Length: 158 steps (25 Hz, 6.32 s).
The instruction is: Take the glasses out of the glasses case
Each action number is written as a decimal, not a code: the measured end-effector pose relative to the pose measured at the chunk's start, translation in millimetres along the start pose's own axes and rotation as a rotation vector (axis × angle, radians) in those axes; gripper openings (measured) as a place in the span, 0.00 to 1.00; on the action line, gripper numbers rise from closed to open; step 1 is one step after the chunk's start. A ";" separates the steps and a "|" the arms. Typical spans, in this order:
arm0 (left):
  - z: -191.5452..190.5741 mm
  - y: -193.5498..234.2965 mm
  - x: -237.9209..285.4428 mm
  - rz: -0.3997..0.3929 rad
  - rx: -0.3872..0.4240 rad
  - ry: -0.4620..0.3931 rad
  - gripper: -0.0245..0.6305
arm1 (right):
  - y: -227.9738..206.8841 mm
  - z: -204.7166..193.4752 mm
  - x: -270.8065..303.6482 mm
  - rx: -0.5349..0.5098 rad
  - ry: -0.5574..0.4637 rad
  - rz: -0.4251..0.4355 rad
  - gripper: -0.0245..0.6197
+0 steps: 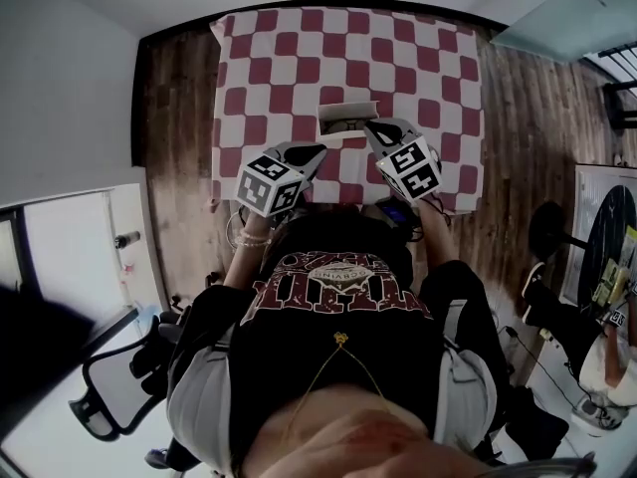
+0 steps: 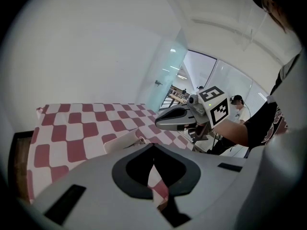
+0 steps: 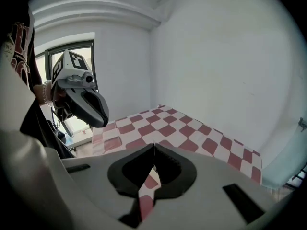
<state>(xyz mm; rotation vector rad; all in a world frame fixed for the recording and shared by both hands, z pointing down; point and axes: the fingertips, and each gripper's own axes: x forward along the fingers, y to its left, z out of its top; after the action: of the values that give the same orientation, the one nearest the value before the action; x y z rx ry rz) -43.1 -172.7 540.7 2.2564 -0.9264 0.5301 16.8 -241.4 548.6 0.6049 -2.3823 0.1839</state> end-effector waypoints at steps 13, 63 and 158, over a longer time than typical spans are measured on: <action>-22.4 19.8 -17.9 0.048 -0.081 -0.012 0.04 | 12.7 -24.0 49.1 -0.054 0.115 0.081 0.06; -55.6 41.8 -39.8 0.082 -0.184 -0.023 0.04 | 7.2 -96.6 123.3 -0.714 0.500 0.045 0.07; -49.8 19.6 -14.7 0.036 -0.142 0.006 0.04 | 4.3 -91.5 135.2 -0.890 0.585 0.031 0.09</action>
<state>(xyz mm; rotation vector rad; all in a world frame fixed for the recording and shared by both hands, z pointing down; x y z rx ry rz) -73.3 -142.4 576.0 2.1135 -0.9727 0.4710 -23.6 -262.6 705.4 0.0576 -1.6576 -0.5860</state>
